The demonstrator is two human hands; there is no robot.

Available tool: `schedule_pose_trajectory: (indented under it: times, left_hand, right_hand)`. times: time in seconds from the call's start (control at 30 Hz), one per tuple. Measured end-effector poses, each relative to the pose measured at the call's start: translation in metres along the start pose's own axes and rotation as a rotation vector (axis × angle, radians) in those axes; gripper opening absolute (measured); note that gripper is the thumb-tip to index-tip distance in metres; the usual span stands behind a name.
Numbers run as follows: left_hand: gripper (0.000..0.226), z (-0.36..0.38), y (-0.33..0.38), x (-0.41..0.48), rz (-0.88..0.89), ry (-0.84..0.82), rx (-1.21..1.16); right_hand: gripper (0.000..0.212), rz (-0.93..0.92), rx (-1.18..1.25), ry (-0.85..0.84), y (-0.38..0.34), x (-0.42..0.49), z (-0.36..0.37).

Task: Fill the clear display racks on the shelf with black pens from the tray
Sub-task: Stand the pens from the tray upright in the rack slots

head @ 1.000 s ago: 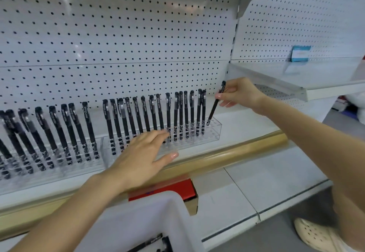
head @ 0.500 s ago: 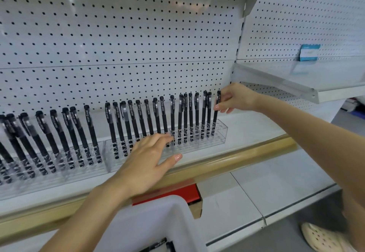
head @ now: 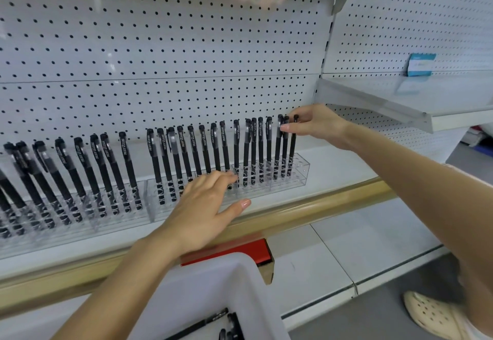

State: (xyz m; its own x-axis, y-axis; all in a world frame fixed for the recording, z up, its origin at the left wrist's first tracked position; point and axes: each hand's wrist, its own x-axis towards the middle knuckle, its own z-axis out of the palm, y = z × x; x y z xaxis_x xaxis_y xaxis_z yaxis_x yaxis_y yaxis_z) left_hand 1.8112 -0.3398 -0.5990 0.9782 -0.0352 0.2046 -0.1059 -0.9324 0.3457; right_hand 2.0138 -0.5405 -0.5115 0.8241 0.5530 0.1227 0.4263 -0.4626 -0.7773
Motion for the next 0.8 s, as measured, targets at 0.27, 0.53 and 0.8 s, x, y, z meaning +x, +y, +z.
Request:
schedule_pose_trajectory:
  times: [0.27, 0.53, 0.8]
  left_hand:
    - [0.077, -0.003, 0.003, 0.0, -0.02, -0.027, -0.024]
    - [0.07, 0.002, 0.004, -0.001, -0.001, 0.017, 0.026]
    - [0.069, -0.013, 0.012, -0.001, -0.055, -0.105, -0.012]
  right_hand:
    - [0.029, 0.037, 0.006, -0.044, 0.0, 0.005, -0.008]
    - [0.028, 0.044, -0.055, -0.084, -0.014, 0.001, -0.014]
    - [0.062, -0.011, -0.165, -0.066, -0.061, -0.025, -0.023]
